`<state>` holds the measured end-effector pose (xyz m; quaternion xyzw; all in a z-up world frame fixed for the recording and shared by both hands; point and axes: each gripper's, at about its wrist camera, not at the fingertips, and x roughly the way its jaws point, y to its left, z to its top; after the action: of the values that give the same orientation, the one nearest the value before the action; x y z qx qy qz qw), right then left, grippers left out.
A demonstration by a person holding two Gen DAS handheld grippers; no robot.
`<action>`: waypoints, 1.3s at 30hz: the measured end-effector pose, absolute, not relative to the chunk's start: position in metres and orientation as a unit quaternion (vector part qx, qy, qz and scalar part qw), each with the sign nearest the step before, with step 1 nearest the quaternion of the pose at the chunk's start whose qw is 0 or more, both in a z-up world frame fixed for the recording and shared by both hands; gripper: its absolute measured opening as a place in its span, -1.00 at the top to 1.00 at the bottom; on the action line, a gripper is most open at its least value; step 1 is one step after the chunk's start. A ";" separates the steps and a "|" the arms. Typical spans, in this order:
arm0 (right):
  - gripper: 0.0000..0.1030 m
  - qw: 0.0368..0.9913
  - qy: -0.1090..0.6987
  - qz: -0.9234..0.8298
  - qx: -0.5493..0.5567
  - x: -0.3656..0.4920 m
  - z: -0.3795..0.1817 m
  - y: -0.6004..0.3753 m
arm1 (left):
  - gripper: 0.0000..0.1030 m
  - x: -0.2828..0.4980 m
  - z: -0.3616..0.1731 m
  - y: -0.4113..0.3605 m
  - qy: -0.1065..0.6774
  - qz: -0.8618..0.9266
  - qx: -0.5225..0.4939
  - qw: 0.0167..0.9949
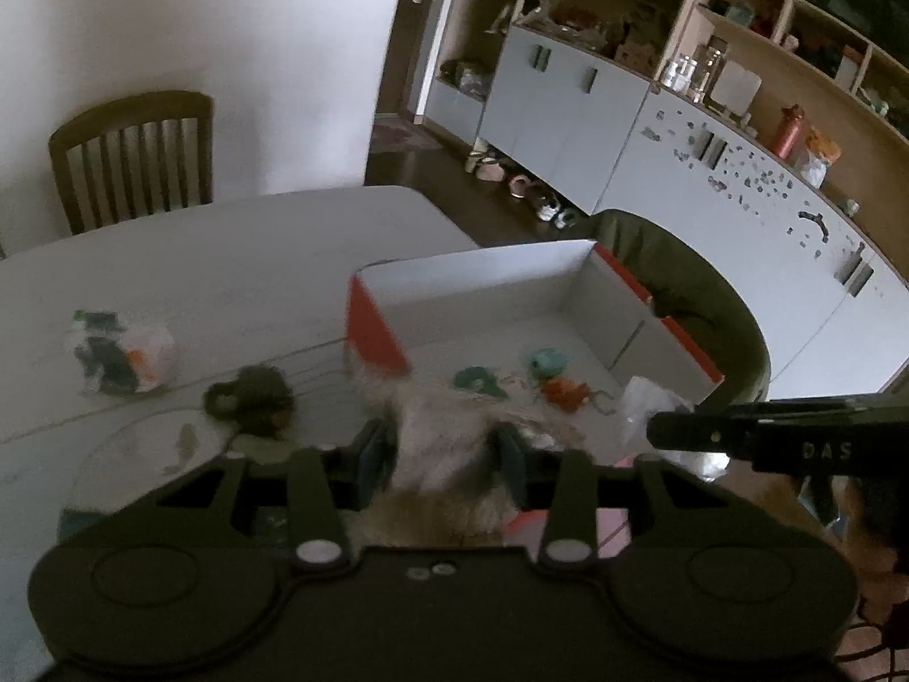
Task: Organize objects
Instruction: 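Carry the silver bag with the left gripper while the right carries the bubble-wrap bag to the shoebox, then lower the silver bag into the box with the left gripper while the right lowers the bubble-wrap bag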
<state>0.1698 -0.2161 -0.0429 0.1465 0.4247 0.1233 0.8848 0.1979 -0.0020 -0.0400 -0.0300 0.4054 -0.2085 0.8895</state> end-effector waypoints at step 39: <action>0.41 0.883 0.440 0.119 0.113 0.212 -0.071 -0.287 | -0.89 0.193 -0.140 0.014 0.491 -0.163 0.050 0.854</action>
<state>0.2119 -0.2869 -0.0711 0.1131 0.4396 0.1187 0.8831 0.1933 0.0139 -0.1400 0.0497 0.4914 -0.1630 0.8541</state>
